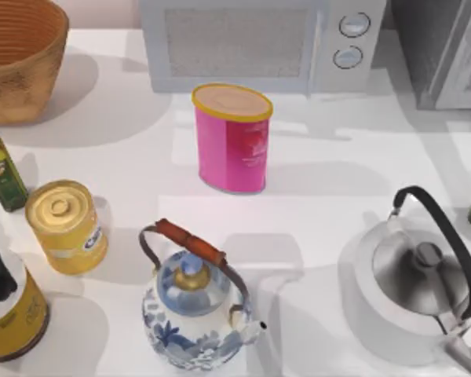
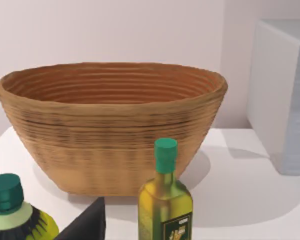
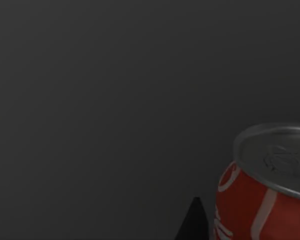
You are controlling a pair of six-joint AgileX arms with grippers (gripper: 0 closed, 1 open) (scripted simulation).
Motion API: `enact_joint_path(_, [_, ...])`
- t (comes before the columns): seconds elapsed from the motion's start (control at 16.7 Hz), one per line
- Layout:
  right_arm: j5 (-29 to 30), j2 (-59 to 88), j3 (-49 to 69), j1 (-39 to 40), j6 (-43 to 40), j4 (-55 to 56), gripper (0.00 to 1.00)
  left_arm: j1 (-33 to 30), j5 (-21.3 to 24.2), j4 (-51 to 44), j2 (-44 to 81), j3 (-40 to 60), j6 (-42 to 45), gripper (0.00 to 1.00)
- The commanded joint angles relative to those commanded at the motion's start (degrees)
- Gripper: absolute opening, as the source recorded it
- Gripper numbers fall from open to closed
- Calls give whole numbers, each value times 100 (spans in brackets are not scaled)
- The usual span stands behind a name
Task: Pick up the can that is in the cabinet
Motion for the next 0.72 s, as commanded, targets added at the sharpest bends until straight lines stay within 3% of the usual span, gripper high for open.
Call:
enact_joint_path(0.42, [29, -94, -27, 31, 8, -53, 0, 0, 0, 0, 0, 0, 0, 100])
enact_joint_path(0.72, [324, -1141, -427, 324, 6, -710, 0, 0, 0, 0, 0, 0, 0, 100])
